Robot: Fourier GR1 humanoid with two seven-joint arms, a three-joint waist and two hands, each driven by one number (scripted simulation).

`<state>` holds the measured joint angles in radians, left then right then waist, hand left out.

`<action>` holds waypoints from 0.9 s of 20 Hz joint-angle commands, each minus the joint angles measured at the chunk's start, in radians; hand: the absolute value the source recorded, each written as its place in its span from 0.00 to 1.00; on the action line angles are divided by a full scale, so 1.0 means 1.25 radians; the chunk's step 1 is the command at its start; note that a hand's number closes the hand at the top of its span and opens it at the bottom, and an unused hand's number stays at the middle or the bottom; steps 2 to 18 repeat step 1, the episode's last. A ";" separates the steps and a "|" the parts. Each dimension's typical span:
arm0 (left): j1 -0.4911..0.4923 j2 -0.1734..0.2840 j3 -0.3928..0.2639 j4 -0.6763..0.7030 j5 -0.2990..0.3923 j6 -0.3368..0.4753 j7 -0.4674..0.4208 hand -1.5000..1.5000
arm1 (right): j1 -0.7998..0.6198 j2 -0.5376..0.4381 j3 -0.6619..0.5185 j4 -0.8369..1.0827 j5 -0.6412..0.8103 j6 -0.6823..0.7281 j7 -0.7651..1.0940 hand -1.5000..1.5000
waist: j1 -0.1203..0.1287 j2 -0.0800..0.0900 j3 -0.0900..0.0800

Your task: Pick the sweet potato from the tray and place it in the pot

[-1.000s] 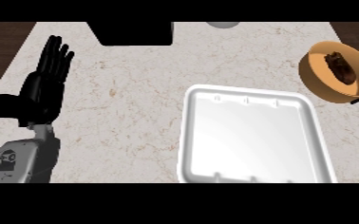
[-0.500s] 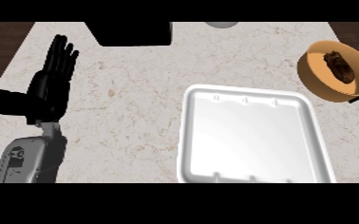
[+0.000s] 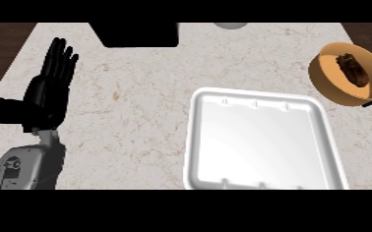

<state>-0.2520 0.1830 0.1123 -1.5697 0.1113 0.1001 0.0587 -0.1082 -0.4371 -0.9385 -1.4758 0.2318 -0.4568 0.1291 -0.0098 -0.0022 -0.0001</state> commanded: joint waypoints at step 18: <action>0.008 -0.017 -0.011 -0.005 -0.005 0.000 -0.011 0.50 | 0.114 0.014 -0.056 -0.089 -0.070 0.063 0.012 0.00 | -0.002 0.000 0.000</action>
